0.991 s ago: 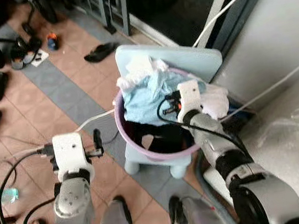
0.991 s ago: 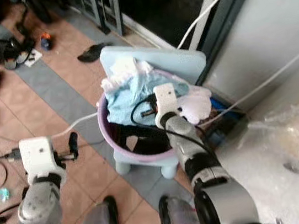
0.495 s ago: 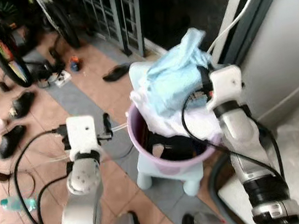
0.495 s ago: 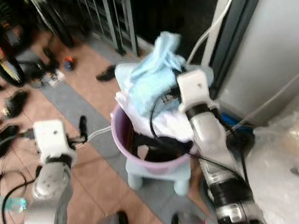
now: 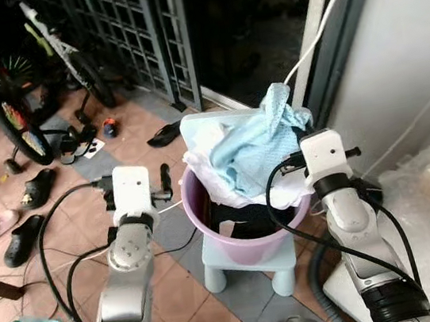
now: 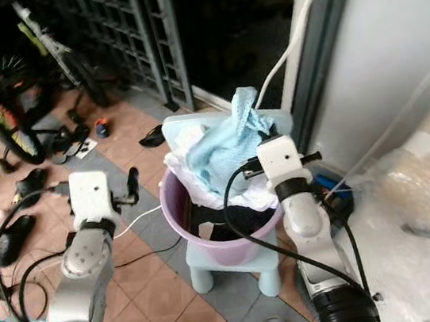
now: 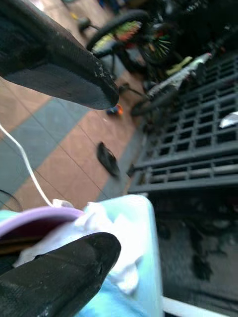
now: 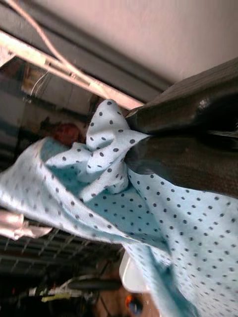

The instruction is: Clothes washing

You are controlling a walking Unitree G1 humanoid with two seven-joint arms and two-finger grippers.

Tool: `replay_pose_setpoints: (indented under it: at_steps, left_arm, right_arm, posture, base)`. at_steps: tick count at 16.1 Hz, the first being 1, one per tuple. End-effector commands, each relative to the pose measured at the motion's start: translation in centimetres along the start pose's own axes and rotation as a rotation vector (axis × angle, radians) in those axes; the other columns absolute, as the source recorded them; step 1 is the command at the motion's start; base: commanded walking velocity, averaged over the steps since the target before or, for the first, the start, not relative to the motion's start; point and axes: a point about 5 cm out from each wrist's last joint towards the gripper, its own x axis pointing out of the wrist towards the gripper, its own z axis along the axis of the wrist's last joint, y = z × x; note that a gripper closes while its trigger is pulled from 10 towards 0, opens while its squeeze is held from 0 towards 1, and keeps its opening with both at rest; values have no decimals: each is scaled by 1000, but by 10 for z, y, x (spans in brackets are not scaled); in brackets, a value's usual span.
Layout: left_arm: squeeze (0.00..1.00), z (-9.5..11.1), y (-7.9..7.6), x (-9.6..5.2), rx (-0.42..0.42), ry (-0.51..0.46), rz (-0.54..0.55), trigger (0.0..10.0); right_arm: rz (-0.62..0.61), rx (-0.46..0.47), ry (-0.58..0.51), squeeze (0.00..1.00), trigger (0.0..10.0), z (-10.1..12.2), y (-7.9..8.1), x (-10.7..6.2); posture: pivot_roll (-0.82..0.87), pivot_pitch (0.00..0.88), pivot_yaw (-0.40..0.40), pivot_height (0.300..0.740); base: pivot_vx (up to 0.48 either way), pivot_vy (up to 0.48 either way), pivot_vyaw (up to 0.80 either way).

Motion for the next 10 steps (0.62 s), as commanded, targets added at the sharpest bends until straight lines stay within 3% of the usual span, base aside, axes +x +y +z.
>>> replay_pose_setpoints:
  at_steps: [1, 10]
  left_arm:
    - [0, -6, 7, 2, 4, 9, 21, 10000]
    - [0, -10, 8, 4, -11, 7, 35, 10000]
  right_arm:
    - [12, 6, -47, 0, 10000, 12, 4, 6]
    - [45, 45, -19, 0, 10000, 10, 5, 8]
  posture:
    - [-3, 0, 83, 740]
    - [-1, 0, 74, 740]
  base:
    - [0, 0, 0]
    - [-244, 0, -59]
